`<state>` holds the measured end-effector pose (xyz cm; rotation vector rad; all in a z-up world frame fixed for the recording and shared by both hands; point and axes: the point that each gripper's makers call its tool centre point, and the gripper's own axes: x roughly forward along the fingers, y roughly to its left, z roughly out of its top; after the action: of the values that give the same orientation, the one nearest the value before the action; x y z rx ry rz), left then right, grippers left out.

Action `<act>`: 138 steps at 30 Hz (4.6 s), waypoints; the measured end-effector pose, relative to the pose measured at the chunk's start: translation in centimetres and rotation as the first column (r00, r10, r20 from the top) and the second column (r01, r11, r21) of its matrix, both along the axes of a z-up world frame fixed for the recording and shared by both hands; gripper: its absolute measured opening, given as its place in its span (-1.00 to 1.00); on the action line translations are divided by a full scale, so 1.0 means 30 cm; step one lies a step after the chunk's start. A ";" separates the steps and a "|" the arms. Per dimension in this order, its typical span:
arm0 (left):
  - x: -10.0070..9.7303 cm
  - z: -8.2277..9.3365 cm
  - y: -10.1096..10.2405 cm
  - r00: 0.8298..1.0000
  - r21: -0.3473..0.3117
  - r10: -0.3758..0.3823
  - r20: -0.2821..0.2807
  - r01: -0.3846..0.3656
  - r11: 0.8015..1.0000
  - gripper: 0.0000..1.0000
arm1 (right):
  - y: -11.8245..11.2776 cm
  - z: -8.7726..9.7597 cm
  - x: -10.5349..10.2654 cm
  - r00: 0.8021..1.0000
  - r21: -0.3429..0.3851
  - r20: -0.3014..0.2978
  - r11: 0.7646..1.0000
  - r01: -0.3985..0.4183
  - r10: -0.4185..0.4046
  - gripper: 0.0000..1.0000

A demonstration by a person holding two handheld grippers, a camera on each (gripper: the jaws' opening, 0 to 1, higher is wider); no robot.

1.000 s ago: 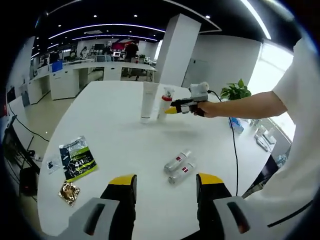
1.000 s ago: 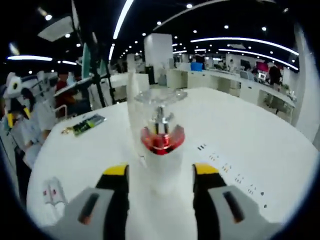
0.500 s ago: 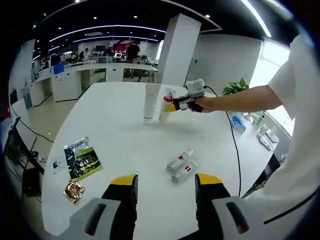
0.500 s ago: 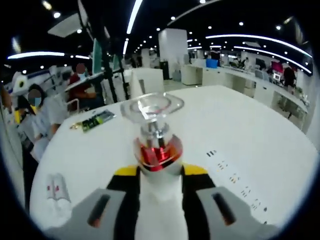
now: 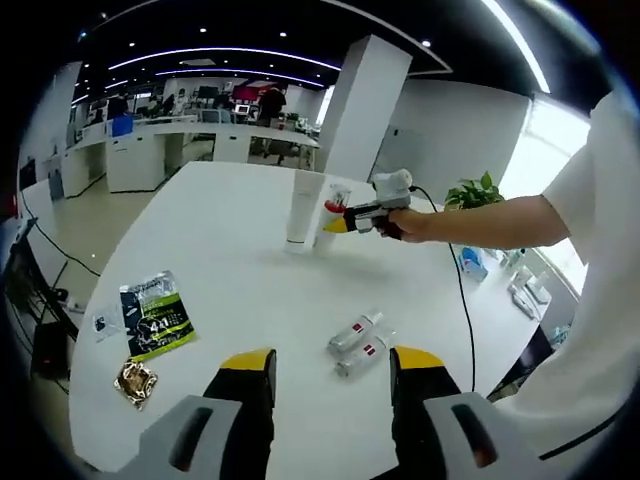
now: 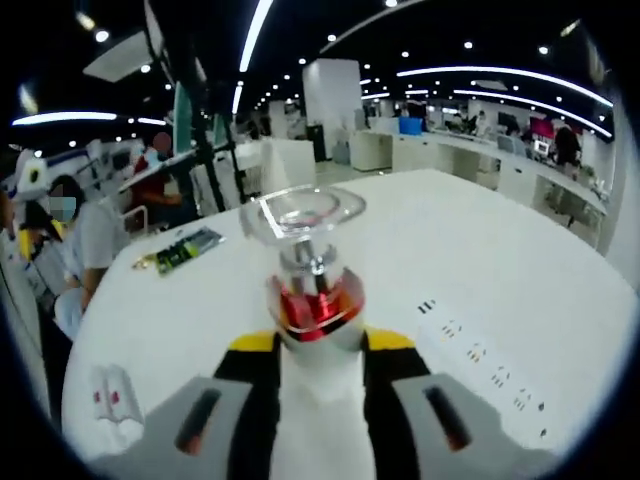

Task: Arrange the skincare products in the storage area until every visible bottle or jar stands upright without overlapping.

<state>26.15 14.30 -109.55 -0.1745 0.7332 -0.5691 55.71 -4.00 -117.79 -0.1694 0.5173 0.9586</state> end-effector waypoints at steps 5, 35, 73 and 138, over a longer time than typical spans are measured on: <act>-0.005 -0.008 0.009 1.000 -0.001 0.009 -0.005 -0.009 1.000 -0.07 | 0.032 -0.002 0.001 0.999 0.000 0.013 1.000 0.031 -0.031 -0.42; -0.004 -0.032 0.011 1.000 -0.041 0.008 -0.002 -0.008 0.999 -0.08 | -0.069 -0.008 -0.117 0.972 0.022 -0.068 0.974 0.227 -0.225 -0.13; -0.032 0.024 -0.149 0.964 -0.224 -0.259 0.059 0.265 0.938 -0.91 | 0.042 -0.270 -0.670 0.842 -0.507 -0.286 0.674 -0.537 0.457 -0.36; -0.100 -0.019 -0.050 0.864 -0.725 -0.486 -0.130 0.251 0.641 -0.59 | 0.561 0.274 -1.001 0.751 -0.615 0.137 0.649 -0.447 0.646 -0.46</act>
<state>23.16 12.80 -110.11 -0.8515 0.8451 -1.2398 25.67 12.82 -109.58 -1.0713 0.3996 1.3301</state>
